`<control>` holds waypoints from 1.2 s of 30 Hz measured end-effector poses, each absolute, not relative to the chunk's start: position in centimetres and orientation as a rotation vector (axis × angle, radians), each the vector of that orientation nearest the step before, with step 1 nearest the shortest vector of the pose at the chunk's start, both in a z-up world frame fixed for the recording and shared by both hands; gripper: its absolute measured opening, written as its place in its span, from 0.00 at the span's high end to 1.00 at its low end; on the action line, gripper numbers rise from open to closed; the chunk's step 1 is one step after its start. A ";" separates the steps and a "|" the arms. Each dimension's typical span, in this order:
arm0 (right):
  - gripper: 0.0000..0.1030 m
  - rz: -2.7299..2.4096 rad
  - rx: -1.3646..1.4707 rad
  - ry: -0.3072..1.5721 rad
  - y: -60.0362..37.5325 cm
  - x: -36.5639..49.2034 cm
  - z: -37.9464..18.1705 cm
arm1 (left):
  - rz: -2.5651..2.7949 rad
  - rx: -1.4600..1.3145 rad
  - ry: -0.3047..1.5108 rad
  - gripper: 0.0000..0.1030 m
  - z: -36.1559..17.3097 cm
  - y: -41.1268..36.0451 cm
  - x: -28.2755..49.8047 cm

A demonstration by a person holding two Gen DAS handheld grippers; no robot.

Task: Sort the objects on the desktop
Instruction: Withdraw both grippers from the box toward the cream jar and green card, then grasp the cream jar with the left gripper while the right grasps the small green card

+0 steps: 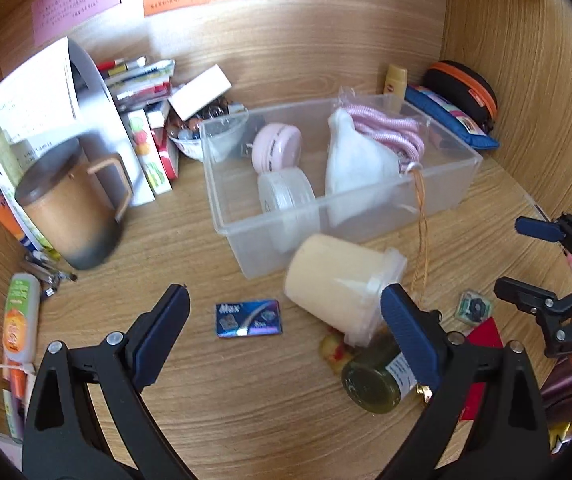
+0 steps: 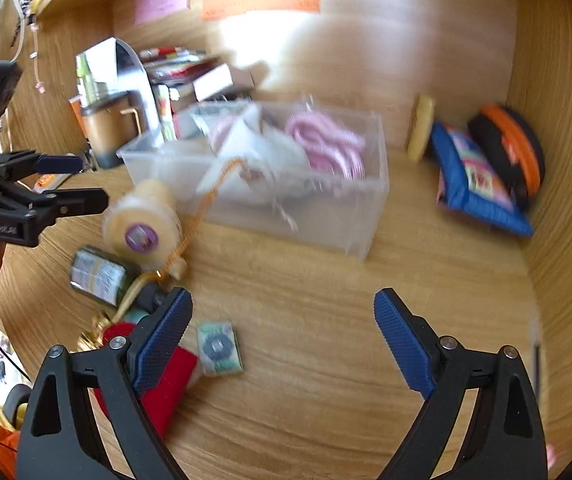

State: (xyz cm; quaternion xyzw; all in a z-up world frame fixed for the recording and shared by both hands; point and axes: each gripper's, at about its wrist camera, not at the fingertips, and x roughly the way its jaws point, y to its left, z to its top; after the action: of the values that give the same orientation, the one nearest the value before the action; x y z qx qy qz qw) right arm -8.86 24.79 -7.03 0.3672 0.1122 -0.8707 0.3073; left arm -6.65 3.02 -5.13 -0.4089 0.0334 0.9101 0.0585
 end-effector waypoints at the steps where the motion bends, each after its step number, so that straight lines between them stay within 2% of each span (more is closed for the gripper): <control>1: 0.13 -2.292 0.998 0.276 25.0 -9.0 -7.5 | 2.750 -1.238 0.080 0.05 -5.3 3.0 -6.5; 7: 0.13 -2.252 1.034 0.259 25.3 -8.6 -8.5 | 2.718 -1.259 -0.006 0.05 -6.5 3.0 -6.4; 10: 0.16 -2.241 1.037 0.286 24.9 -8.3 -8.8 | 2.702 -1.291 -0.004 0.05 -7.3 3.2 -6.8; 12: 0.22 -2.213 1.063 0.285 24.7 -8.4 -9.1 | 2.693 -1.309 -0.007 0.05 -7.7 3.3 -7.1; 15: 0.23 -2.195 1.079 0.288 24.4 -8.7 -9.5 | 2.678 -1.322 -0.026 0.05 -8.1 3.3 -7.7; 34: 0.24 -2.156 1.068 0.403 22.6 -8.7 -10.3 | 2.624 -1.330 -0.039 0.05 -9.5 4.4 -10.1; 36: 0.32 -2.157 1.056 0.436 22.4 -8.6 -10.3 | 2.621 -1.329 -0.042 0.05 -9.6 4.4 -10.2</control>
State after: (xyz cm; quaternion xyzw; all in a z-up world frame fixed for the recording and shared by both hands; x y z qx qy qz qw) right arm -8.55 22.38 -10.33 0.4063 0.1677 -0.8301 0.3431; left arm -10.18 4.43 -9.65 -0.4499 -0.0141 0.8872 0.1012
